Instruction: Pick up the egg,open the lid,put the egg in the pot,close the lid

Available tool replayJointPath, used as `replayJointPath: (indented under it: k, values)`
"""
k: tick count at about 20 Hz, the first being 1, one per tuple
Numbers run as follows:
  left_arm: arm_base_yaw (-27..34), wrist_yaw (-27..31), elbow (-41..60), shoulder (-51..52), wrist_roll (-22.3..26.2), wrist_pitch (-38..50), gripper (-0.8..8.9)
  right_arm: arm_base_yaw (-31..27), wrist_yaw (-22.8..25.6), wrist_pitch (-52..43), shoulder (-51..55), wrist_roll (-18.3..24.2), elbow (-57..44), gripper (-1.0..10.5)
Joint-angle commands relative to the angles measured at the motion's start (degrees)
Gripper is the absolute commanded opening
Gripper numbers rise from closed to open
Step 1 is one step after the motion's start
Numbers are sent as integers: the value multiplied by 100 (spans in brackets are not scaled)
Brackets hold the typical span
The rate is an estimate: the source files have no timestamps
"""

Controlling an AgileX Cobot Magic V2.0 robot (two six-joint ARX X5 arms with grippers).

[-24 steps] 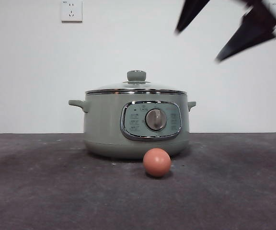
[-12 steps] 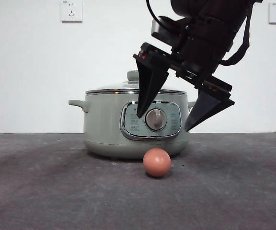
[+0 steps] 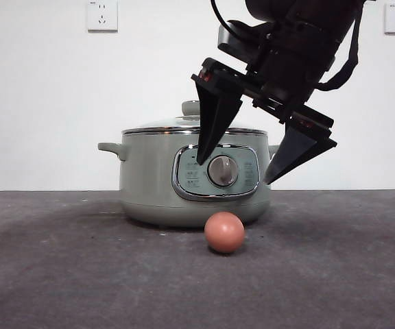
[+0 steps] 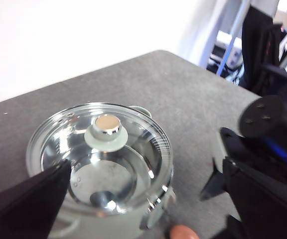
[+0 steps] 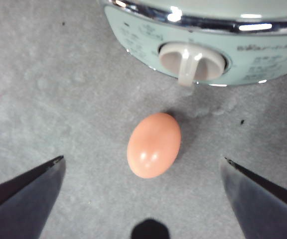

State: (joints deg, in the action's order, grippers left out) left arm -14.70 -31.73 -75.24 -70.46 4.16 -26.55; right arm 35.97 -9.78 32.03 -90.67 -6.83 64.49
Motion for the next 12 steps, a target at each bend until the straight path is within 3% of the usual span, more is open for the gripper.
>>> replayJointPath:
  k: [1, 8, 12]
  values:
    - [-109, 2, -614, -911, 404, -11, 674, 9, 17, -24, 33, -72, -2, 627]
    - [-520, 321, -2529, -3143, 846, -568, 673, 9, 17, -35, 33, -96, -2, 627]
    - [-857, 970, -2846, -3738, 1303, -389, 674, 7, 17, -68, 33, -114, -2, 627]
